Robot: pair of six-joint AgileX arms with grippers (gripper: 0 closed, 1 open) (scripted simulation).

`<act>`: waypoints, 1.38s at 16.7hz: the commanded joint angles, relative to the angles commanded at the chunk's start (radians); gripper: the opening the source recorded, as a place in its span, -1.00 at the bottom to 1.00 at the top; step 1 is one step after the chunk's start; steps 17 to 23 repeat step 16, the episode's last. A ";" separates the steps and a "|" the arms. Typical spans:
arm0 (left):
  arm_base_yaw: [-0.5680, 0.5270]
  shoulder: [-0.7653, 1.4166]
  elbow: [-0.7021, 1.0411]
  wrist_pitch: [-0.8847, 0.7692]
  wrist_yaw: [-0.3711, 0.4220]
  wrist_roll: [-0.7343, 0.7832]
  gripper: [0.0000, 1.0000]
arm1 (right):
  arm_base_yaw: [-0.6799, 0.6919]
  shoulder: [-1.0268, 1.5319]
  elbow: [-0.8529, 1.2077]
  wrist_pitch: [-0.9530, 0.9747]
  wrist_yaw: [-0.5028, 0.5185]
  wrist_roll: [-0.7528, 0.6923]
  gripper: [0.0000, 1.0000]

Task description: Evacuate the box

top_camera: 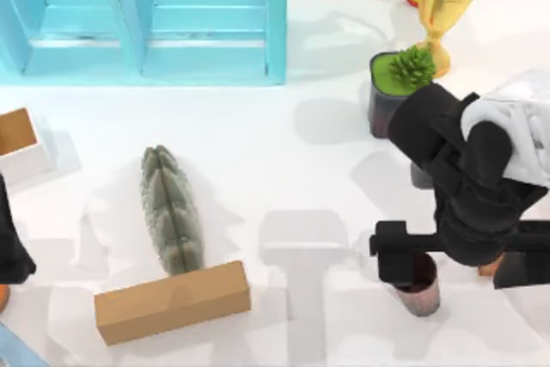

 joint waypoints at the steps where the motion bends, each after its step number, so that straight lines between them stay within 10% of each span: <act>1: 0.000 0.000 0.000 0.000 0.000 0.000 1.00 | 0.000 0.000 0.000 0.000 0.000 0.000 1.00; 23: 0.000 0.000 0.000 0.000 0.000 0.000 1.00 | -0.006 -0.090 0.310 -0.399 0.000 -0.006 1.00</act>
